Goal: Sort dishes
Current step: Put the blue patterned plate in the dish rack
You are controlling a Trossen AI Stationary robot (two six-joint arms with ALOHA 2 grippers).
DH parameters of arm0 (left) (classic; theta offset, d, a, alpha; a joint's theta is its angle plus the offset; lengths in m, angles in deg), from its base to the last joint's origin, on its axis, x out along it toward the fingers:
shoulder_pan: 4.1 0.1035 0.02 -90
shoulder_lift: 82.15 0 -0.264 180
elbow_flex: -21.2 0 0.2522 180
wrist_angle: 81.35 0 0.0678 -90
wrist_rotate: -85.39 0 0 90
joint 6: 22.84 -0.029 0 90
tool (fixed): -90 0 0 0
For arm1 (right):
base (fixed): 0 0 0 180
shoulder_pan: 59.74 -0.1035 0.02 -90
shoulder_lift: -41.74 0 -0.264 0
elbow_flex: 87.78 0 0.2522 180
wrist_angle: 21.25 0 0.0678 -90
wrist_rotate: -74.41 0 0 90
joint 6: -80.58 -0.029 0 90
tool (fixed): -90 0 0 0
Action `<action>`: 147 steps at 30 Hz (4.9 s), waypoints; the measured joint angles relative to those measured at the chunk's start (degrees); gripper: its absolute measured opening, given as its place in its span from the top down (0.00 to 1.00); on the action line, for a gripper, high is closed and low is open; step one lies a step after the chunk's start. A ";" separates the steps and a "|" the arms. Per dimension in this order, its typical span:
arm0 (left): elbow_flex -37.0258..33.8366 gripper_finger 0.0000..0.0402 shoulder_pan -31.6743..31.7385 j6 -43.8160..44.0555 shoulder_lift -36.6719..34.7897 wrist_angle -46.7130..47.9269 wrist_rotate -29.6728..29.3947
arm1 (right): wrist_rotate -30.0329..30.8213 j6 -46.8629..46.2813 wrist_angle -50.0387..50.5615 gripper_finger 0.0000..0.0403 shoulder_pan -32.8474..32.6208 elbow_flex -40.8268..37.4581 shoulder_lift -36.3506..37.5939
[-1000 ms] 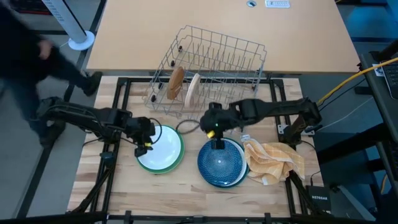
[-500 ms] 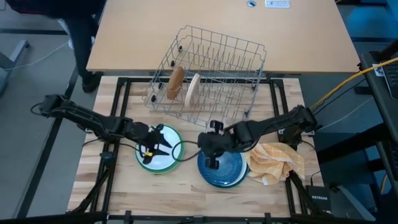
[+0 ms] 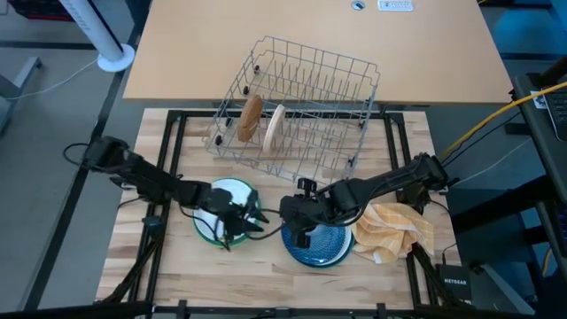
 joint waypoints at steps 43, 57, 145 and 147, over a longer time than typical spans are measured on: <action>16.55 0.77 1.44 -18.55 19.08 9.51 -1.66 | 0.90 2.41 2.45 0.71 0.13 10.53 0.13; 17.52 0.78 2.63 -24.09 20.72 7.30 -0.20 | 0.95 2.43 2.29 0.71 0.13 10.53 0.13; 18.43 1.00 7.17 26.20 -5.41 -0.85 2.47 | 38.75 14.21 22.24 0.71 0.17 27.09 11.93; 19.33 1.00 8.29 26.26 -5.41 -0.84 2.71 | 39.57 14.23 22.27 0.71 0.17 27.09 12.05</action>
